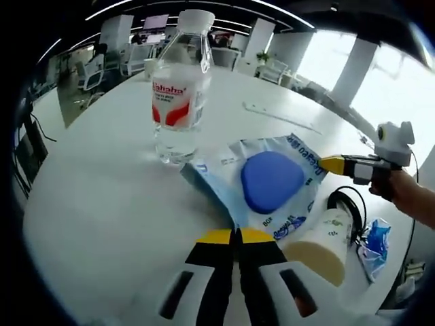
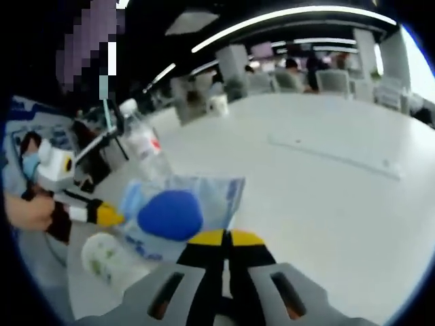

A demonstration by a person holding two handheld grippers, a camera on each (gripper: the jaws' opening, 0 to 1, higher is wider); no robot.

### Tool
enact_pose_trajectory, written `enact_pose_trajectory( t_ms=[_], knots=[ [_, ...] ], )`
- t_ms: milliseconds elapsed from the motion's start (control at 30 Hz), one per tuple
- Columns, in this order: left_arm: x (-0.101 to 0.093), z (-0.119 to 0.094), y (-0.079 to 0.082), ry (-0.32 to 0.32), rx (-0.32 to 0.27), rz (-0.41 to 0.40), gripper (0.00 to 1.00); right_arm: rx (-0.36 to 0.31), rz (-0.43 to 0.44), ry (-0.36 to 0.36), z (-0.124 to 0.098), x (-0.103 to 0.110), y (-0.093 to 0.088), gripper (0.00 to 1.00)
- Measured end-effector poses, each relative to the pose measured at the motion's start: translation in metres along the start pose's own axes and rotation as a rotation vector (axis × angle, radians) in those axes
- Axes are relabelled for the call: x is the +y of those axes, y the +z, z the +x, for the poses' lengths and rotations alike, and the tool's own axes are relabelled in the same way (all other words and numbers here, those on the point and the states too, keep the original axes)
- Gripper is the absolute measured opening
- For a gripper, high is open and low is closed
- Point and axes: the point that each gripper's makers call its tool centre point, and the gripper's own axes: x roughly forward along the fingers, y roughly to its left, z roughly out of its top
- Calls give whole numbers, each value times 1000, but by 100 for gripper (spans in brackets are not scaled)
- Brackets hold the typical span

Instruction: Arrange the tabletop items into an orderly group along one side of the table until the central work area is clear of visible clutter.

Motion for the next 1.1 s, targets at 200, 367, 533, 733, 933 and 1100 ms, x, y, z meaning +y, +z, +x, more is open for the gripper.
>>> enact_pose_trajectory(
  t_ms=[200,367,533,733,933,1100],
  knots=[
    [-8,4,11,-10,-19,40,0,-36,2,-18,-13,-4,8,0],
    [-15,8,21,-25,-32,75,0,-59,22,-37,-23,-12,12,0],
    [-22,15,29,-32,-27,135,0,-82,28,-59,-34,-15,14,0],
    [-30,25,47,-42,-32,179,0,-114,47,-86,-47,-23,18,0],
    [-43,36,59,-55,-24,250,0,-139,71,-114,-59,-35,17,0],
    [-51,44,62,-70,-20,268,0,-147,86,-135,-67,-42,15,0]
  ],
)
